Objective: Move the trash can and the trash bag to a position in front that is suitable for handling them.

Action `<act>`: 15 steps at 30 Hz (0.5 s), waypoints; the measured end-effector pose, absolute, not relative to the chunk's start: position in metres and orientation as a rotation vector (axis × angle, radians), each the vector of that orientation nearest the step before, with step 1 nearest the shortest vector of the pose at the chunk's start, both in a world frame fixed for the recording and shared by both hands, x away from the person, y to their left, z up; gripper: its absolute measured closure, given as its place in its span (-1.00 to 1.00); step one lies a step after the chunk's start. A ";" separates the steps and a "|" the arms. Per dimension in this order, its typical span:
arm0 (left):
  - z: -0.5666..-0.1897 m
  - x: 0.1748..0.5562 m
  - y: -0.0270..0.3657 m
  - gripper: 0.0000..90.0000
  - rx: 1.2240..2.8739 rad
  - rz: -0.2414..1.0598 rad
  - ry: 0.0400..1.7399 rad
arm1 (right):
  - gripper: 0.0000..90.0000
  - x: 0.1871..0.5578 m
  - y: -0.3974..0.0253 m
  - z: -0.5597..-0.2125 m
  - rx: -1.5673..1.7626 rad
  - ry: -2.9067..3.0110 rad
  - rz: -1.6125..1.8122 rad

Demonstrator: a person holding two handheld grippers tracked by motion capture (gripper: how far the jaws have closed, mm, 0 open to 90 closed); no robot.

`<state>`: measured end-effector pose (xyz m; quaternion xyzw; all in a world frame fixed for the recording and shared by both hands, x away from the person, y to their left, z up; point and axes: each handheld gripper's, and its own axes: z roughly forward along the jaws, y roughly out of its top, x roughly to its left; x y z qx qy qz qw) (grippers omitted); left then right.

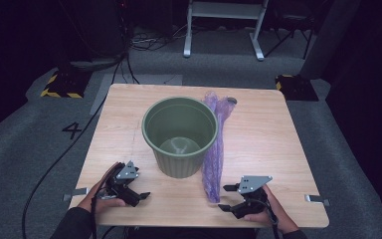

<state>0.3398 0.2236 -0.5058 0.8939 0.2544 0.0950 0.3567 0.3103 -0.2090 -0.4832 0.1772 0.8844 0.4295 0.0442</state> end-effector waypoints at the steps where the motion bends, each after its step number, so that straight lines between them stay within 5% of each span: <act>1: -0.506 0.340 0.224 -0.99 2.308 0.245 0.657 | -0.32 0.310 -0.209 -0.483 0.542 2.703 1.313; 4: -0.506 0.340 0.224 -0.99 2.309 0.244 0.656 | -0.46 0.310 -0.218 -0.479 0.581 2.664 1.268; 15: -0.506 0.340 0.224 -0.99 2.309 0.244 0.654 | -0.43 0.345 -0.229 -0.467 0.694 2.518 1.241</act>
